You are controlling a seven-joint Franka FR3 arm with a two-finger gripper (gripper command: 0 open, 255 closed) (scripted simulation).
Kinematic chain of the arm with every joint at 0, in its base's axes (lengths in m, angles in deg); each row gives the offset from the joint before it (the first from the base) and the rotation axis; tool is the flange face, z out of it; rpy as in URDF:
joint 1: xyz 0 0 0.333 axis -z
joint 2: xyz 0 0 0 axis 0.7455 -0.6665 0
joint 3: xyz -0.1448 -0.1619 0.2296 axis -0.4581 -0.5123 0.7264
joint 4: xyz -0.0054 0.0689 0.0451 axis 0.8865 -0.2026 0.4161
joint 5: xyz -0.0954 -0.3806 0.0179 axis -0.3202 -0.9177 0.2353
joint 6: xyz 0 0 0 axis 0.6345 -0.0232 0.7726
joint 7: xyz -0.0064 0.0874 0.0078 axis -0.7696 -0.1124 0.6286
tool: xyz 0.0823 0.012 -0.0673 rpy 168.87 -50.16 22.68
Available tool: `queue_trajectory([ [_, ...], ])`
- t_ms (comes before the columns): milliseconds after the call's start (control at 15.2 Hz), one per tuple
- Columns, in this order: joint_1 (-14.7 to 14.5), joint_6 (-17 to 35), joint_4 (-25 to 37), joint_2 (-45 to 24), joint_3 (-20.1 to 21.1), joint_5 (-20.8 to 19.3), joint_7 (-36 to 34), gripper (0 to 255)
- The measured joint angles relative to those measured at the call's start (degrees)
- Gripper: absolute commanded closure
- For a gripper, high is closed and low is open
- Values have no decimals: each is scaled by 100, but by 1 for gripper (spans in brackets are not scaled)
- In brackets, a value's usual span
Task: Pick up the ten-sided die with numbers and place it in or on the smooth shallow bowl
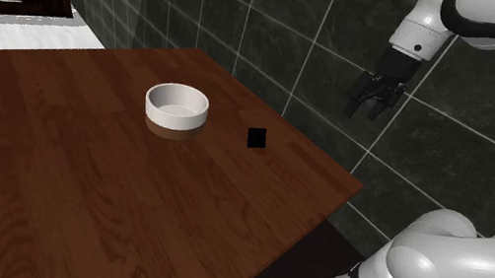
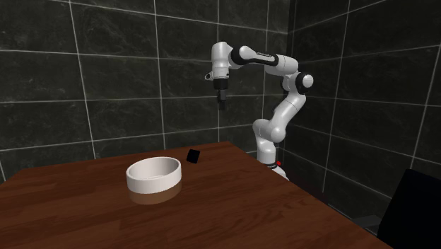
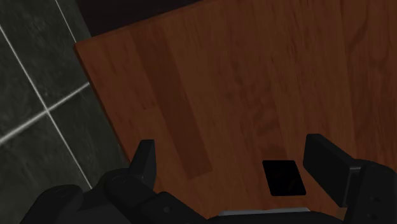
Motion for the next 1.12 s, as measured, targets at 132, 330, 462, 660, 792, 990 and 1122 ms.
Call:
queue_trajectory([
  [132, -14, 101, -56, -39, 13, 22, 2, 0],
  [330, -95, 611, -272, -271, 98, 152, 0, 0],
  [462, -148, 967, -377, -473, 126, 227, 38, 0],
  [660, -264, 1579, -574, -807, 249, 394, 28, 0],
  [792, -341, 1954, -533, -1163, 313, 498, 41, 0],
  [990, -444, 2537, -583, -1614, 387, 638, 110, 0],
  [1122, -525, 2940, -520, -2025, 457, 745, 138, 0],
])
